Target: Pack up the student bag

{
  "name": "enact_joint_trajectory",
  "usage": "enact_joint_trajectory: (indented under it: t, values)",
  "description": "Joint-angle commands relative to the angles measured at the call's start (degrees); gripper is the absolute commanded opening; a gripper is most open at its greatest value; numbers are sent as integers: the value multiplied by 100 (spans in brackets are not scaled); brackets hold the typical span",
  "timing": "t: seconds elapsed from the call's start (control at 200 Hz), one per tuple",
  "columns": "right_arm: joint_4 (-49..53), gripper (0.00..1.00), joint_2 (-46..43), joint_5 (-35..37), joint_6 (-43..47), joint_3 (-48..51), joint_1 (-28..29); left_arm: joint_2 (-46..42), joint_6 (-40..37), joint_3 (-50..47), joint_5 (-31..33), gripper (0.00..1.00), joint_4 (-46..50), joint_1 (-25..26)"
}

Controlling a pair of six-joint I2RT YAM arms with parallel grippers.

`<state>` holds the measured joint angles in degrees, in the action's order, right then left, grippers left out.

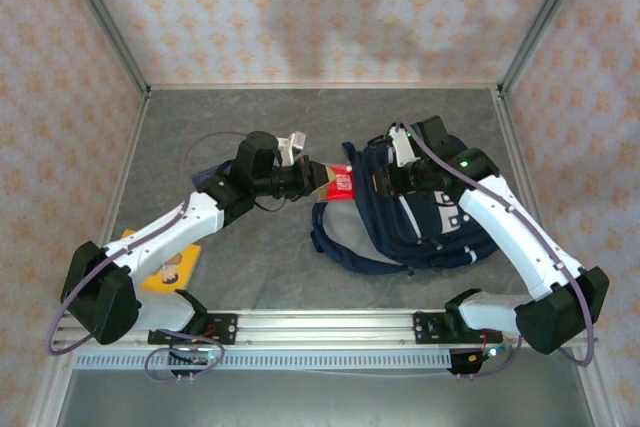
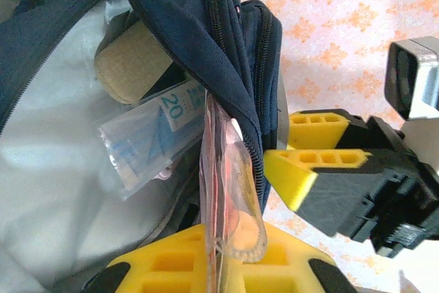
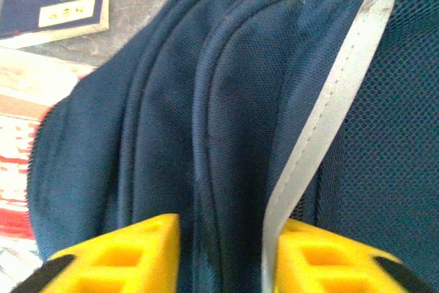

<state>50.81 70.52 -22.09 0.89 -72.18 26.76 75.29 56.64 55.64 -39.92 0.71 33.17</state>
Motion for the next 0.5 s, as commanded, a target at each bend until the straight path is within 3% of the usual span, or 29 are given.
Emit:
enact_joint_trajectory:
  t: [0.0,0.305,0.495]
  values:
    - [249,45,-241,-285,-315,-382,9,-16,290,39,-210,0,-1146,126]
    - [650,46,-418,53,-516,-774,338,92,359,180,-163,0,-1232,216]
    - [1115,47,-241,976,-353,-1389,584,119,396,211,-148,0,-1244,234]
